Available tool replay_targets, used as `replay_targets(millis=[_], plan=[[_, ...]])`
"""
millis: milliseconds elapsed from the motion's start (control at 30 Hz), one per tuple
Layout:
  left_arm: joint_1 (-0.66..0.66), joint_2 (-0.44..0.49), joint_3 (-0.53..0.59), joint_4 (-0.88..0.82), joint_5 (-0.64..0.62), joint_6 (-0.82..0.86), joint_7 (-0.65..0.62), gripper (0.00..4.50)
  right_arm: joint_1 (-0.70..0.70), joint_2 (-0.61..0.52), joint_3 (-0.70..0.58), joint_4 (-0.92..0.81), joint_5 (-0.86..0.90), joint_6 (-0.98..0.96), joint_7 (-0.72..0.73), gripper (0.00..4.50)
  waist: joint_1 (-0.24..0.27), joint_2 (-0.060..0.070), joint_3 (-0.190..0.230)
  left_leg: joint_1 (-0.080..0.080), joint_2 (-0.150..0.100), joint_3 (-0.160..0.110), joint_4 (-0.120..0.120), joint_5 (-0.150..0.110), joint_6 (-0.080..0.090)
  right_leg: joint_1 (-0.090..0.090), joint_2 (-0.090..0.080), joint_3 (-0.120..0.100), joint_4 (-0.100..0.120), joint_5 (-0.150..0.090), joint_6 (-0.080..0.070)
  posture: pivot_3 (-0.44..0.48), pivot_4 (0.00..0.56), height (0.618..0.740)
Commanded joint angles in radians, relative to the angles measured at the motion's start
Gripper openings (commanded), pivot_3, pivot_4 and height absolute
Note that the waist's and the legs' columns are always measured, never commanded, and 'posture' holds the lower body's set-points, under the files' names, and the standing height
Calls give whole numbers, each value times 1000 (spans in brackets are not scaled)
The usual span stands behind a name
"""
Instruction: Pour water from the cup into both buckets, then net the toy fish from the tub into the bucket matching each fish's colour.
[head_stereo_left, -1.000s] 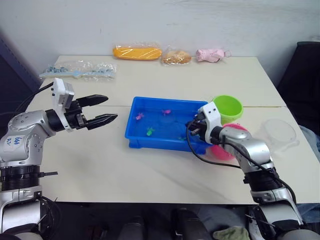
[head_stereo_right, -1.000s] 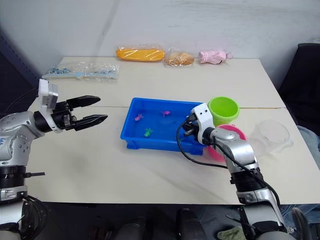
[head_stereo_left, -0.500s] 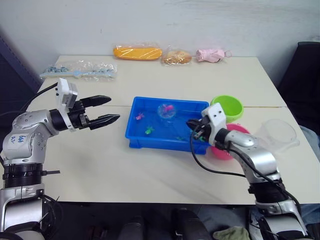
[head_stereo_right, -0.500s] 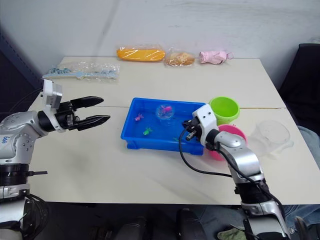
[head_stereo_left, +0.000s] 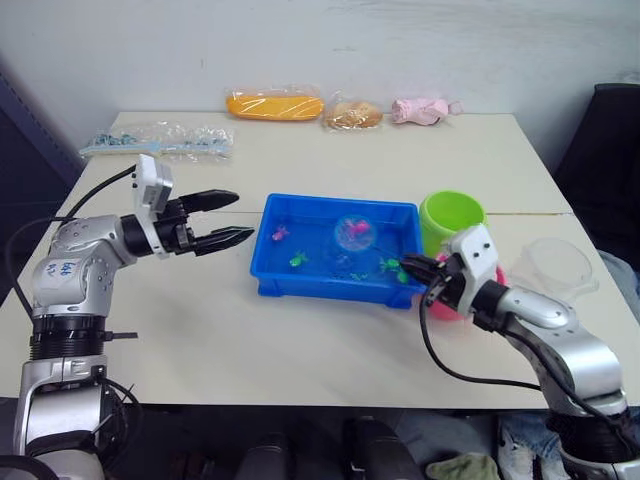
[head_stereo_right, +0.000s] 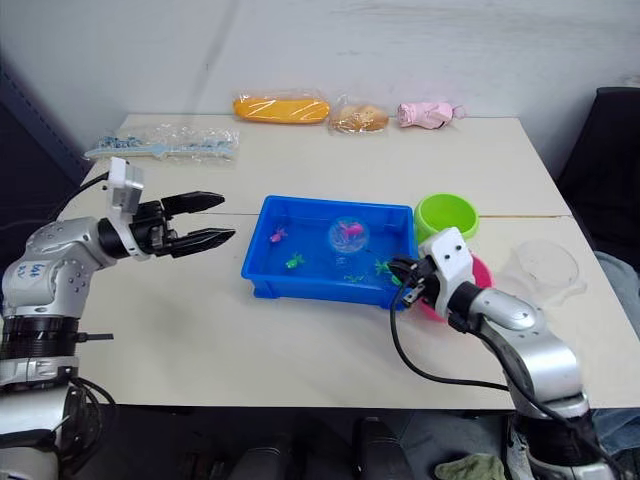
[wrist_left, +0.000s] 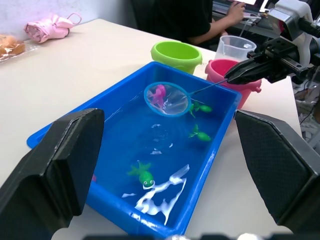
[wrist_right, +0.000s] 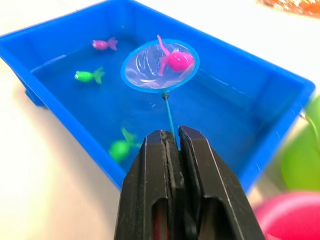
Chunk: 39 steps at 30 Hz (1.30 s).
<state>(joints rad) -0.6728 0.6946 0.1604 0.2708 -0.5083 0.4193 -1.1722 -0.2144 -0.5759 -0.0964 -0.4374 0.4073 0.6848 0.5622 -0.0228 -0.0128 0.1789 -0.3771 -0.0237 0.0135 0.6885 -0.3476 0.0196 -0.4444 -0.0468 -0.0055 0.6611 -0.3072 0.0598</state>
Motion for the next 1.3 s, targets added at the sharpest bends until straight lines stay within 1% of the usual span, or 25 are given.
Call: replay_targets(millis=[33, 167, 267, 500, 700, 800, 900, 1000, 1133, 1300], plan=[[-37, -6, -9, 18, 3, -25, -24, 4483, 37, -21, -87, -104, 49, 15, -6, 0, 2, 0, 0, 0, 0, 0, 0, 0, 0, 0, 0, 0, 0, 0, 0, 0, 150, 740], [-68, -23, -31, 62, 15, -41, -47, 4483, 108, -37, -183, -185, 112, 35, 4, 0, 5, 0, 0, 0, 0, 0, 0, 0, 0, 0, 0, 0, 0, 0, 0, 0, 150, 740], [-91, -40, -50, 90, 20, -49, -69, 4483, 173, -53, -272, -254, 165, 55, 4, 0, 17, 0, 0, 0, 0, 0, 0, 0, 0, 0, 0, 0, 0, 0, 0, 0, 150, 740], [-131, -97, -98, 117, 23, -53, -131, 4483, 374, -75, -542, -400, 304, 94, -1, 0, 31, -1, 0, 0, 0, 0, 1, 0, 0, 1, 1, 0, 0, 0, 0, 0, 150, 740], [-159, -160, -136, 125, 23, -54, -164, 4483, 559, -51, -758, -437, 357, 75, 9, 0, 43, -1, -1, 1, 0, 0, 2, 0, 0, 3, 1, 1, 0, 0, 0, 0, 150, 740], [-167, -186, -150, 120, 22, -53, -180, 4483, 647, -36, -823, -425, 345, 39, 26, 0, 44, -1, -1, 3, 0, 1, 2, 0, 1, 4, 2, 2, 0, 0, 0, 0, 150, 740], [-168, -204, -161, 109, 22, -53, -194, 4483, 727, -20, -857, -415, 312, -7, 42, 0, 43, -1, -1, 7, 0, 2, 1, -1, 1, 7, 2, 3, -2, 0, 0, 0, 150, 740], [-169, -213, -161, 109, 21, -54, -198, 4483, 766, -14, -861, -405, 273, -52, 38, 0, 41, -1, -1, 9, 0, 2, 2, -1, 2, 9, 2, 4, -2, 0, 0, 0, 150, 740], [-172, -221, -164, 114, 23, -58, -200, 4483, 819, -19, -812, -383, 129, -156, 47, 0, 41, -1, -1, 12, 0, 1, 1, -1, 2, 13, 2, 3, -3, 0, 0, 0, 150, 740], [-172, -225, -161, 118, 22, -58, -202, 4483, 866, -6, -685, -322, -158, -390, 21, 0, 42, -1, -1, 12, 0, 1, 1, -1, 2, 13, 2, 3, -3, 0, 0, 0, 150, 740]])
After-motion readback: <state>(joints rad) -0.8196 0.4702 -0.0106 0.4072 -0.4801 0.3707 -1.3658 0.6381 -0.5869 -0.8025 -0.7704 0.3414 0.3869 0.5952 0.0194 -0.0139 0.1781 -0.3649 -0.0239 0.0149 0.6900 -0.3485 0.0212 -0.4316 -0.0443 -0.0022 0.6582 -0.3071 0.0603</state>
